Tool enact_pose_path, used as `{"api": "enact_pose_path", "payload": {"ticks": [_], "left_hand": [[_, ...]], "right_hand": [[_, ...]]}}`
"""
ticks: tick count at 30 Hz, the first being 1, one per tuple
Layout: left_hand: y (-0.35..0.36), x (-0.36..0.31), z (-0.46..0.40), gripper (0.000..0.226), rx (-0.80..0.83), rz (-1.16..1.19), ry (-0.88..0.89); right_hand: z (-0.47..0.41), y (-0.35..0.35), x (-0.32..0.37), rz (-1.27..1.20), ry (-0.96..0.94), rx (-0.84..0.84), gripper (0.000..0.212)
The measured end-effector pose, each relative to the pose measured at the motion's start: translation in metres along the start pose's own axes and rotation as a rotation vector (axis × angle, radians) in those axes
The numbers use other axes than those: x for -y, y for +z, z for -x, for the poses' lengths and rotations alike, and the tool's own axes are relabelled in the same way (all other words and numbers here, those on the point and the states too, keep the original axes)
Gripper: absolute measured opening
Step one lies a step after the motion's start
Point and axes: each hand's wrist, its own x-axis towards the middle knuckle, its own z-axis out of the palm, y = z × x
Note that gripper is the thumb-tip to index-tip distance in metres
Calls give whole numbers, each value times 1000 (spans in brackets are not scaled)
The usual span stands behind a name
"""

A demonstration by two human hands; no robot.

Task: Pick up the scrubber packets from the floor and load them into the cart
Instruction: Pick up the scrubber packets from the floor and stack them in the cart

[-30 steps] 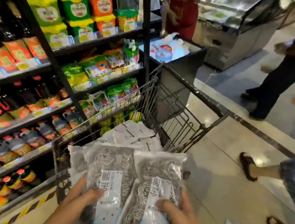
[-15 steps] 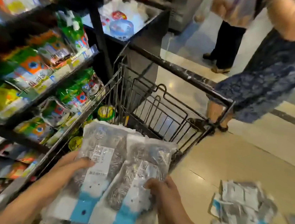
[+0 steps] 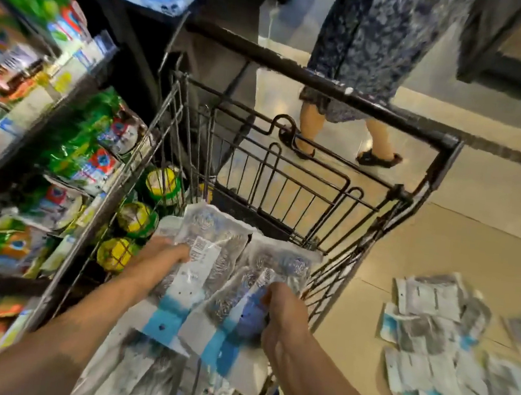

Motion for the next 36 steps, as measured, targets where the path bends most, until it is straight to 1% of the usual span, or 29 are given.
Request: {"api": "enact_pose_path", "payload": {"ticks": [2,4,5,6,7,9,10,11,12,13,14,15,16,17,18,19,20,22,23,24,26,28,30,32,33,34,36], "left_hand": [[6,-1,-7,18,4,-47,13],[10,3,-19,20,-5,-69,4],[12,3,-22,14,-15,-96,-3],[11,5,-24,13,-24,-120,-15],[13,13,-33,18,-19,-125,-26],[14,20,-40,18,-15,-116,-50],[15,23,-42,22,-3,-116,-61],[18,29,-45,31,21,-117,-68],[21,28,-42,47,54,-134,-82],[22,30,-41,59,91,-200,-79],[24,27,-39,63,130,-255,-67],[25,26,-41,64,149,-283,-66],[26,23,-42,66,155,-306,-62],[26,22,-42,69,139,-338,-50],[24,19,-40,76,116,-367,-36],[22,23,-45,86,91,-402,-16],[19,25,-46,95,76,-426,-6],[18,27,-41,101,32,-424,10],[17,27,-35,100,8,-420,22],[17,24,-26,99,-17,-399,29],[15,26,-17,89,-25,-338,47],[12,31,-8,76,-17,-288,74],[11,32,6,65,-19,-243,124],[10,31,27,49,5,-189,164],[9,32,34,43,21,-157,179],[9,31,47,37,45,-139,176],[10,26,73,32,109,-110,180]], "right_hand": [[-9,4,-6,-32,24,-23,54],[-17,7,-9,-41,39,-44,53],[-20,9,-10,-33,41,-57,53],[-24,11,-12,-38,45,-65,52],[-29,13,-14,-6,40,-82,52],[-25,15,-12,19,66,-81,50],[-25,15,-10,38,80,-80,42],[-24,15,-7,72,97,-84,32],[-29,15,-8,106,114,-83,28],[-33,15,-9,168,121,-95,29],[-33,13,-9,249,104,-84,28],[-33,13,-9,309,70,-53,22],[-31,12,-10,346,27,-20,19],[-30,12,-10,355,8,-9,26],[-30,11,-12,371,-5,-5,27],[-26,11,-12,407,-9,-20,17],[-21,13,-10,449,-27,-48,15],[-20,15,-6,557,-50,-165,57],[-16,15,-3,566,-61,-188,70],[-14,15,-3,574,-82,-189,79],[-18,15,-8,540,-134,-141,89],[-22,12,-15,494,-197,-66,91],[13,-1,-5,457,-233,46,79],[46,-23,6,453,-269,200,60],[61,-36,11,483,-318,242,48],[74,-52,14,504,-385,276,32],[100,-88,21,508,-502,337,12]]}}
